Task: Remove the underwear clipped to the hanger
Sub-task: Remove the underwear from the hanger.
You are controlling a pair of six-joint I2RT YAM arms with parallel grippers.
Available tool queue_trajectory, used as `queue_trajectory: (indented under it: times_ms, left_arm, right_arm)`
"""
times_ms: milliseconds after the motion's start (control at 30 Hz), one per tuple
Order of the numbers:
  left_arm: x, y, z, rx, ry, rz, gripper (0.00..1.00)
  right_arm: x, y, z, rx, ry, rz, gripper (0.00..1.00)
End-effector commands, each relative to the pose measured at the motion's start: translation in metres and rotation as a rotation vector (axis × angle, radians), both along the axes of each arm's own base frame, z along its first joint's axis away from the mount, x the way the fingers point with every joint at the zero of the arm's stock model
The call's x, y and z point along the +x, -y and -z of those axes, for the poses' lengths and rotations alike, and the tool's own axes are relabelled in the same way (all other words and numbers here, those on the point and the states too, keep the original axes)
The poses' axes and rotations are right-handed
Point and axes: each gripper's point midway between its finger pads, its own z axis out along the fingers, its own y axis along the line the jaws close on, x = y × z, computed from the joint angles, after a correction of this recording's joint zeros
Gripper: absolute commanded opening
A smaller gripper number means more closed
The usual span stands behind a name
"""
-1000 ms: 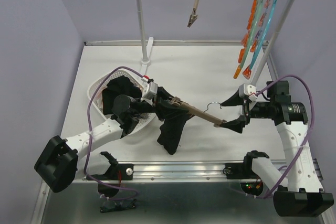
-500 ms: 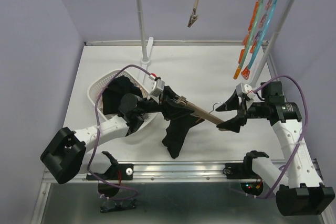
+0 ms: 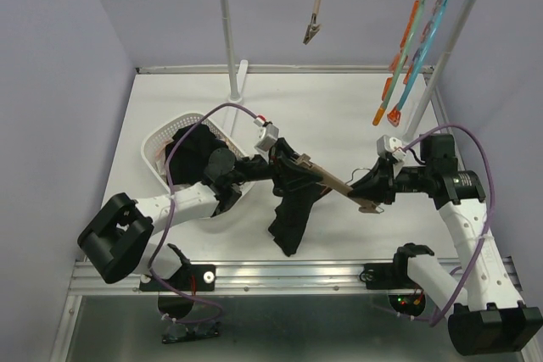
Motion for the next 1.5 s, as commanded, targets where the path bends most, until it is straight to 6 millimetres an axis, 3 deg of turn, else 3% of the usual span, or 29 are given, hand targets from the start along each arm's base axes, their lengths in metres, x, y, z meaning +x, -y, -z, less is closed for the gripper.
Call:
queue_trajectory:
  times_ms: [0,200,267,300,367,400,533,567,600,667,867,933,1000,1033,1067,1267,1467]
  left_arm:
    - [-0.023,-0.024,-0.084,-0.290,0.266,-0.009,0.00]
    - [-0.023,-0.026,-0.082,-0.259,0.275,-0.037,0.00]
    - [-0.020,-0.026,-0.078,-0.233,0.270,-0.055,0.05]
    - [-0.018,-0.026,-0.077,-0.223,0.262,-0.067,0.19]
    - [-0.016,-0.027,-0.073,-0.190,0.269,-0.084,0.36]
    - [-0.016,-0.027,-0.072,-0.178,0.279,-0.094,0.51]
    - [-0.014,-0.036,-0.074,-0.113,0.354,-0.164,0.67]
    - [-0.007,-0.035,-0.063,-0.058,0.372,-0.192,0.70]
    - [-0.009,-0.040,-0.069,-0.057,0.398,-0.211,0.76]
    - [-0.007,-0.043,-0.056,0.010,0.408,-0.232,0.81]
    - [0.000,-0.066,-0.048,0.127,0.576,-0.353,0.84]
    - [0.003,-0.069,-0.051,0.152,0.641,-0.378,0.85]
    - [0.009,-0.068,-0.041,0.221,0.638,-0.377,0.85]
    - [0.011,-0.068,-0.050,0.226,0.671,-0.382,0.85]
    - [0.016,-0.064,-0.038,0.277,0.652,-0.364,0.85]
    - [0.024,-0.041,-0.025,0.381,0.675,-0.260,0.84]
    - [0.010,-0.012,0.009,0.501,0.709,-0.097,0.84]
  right_arm:
    - [0.001,0.001,-0.009,-0.017,0.094,0.005,0.01]
    - [-0.001,0.001,-0.016,-0.017,0.120,0.005,0.01]
    - [0.000,0.002,-0.018,-0.028,0.129,0.012,0.00]
    - [0.000,0.003,-0.018,-0.035,0.134,0.014,0.01]
    - [0.001,0.004,-0.020,-0.052,0.144,0.024,0.01]
    - [0.002,0.006,-0.020,-0.062,0.147,0.030,0.00]
    - [0.007,0.012,-0.018,-0.127,0.169,0.064,0.01]
    - [0.010,0.016,-0.015,-0.154,0.173,0.084,0.01]
    - [0.010,0.017,-0.016,-0.169,0.182,0.089,0.01]
    - [0.014,0.023,-0.014,-0.210,0.198,0.113,0.01]
    - [0.023,0.037,-0.007,-0.328,0.237,0.146,0.00]
    - [0.025,0.041,-0.002,-0.362,0.252,0.140,0.00]
    - [0.027,0.047,0.003,-0.405,0.250,0.143,0.00]
    - [0.028,0.049,0.006,-0.422,0.254,0.136,0.01]
    - [0.030,0.052,0.008,-0.443,0.255,0.139,0.00]
    - [0.033,0.060,0.014,-0.509,0.274,0.133,0.00]
    - [0.034,0.061,0.016,-0.516,0.279,0.131,0.01]
